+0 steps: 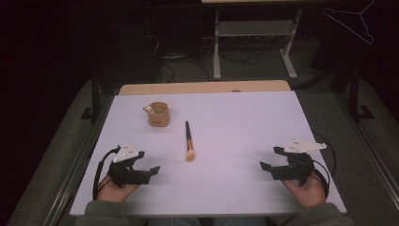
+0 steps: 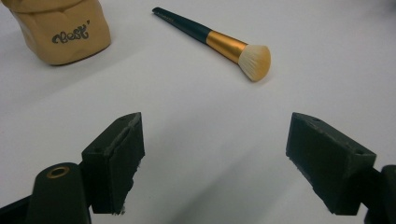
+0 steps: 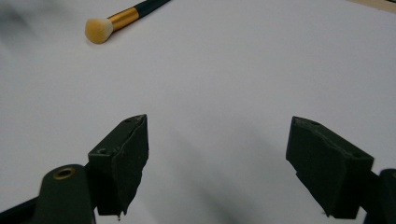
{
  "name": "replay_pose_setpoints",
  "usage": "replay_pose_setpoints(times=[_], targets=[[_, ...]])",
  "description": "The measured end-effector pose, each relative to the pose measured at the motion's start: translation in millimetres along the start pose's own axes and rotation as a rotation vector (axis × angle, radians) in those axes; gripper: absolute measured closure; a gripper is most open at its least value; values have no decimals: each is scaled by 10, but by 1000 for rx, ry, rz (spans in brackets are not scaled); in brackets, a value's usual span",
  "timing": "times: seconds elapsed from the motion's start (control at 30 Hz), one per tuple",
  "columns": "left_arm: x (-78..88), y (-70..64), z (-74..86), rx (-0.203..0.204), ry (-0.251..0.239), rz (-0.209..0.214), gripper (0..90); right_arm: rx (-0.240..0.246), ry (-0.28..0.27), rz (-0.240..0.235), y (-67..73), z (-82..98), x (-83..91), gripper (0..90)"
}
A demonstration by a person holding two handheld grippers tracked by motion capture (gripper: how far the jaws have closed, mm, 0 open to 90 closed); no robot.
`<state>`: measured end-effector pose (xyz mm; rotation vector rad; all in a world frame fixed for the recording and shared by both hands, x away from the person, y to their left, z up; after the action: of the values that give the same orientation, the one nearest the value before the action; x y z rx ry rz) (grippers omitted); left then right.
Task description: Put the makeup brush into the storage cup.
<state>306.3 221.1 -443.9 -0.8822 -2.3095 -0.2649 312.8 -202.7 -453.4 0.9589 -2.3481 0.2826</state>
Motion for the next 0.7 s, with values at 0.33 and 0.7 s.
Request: replay_pose_setpoints(times=[0.33,0.7], targets=[[-19,-30,-7,-5,5,3,191,3,35,-27,132,-129,-127,205],[-31,-45,-21,5,0,8,191,42,94,-94,345,-595,-471,209]])
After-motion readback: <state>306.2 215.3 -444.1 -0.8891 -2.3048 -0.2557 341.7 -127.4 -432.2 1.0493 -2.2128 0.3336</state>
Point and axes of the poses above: each handheld gripper's, and its own axes: x roughly backward along the jaws, z roughly out of its underside, y roughly to its left, the point moved 7 cm from there along -x, roughly forward along the jaws, and after that the axes turned 3 degrees about x, right-handed, at the moved point
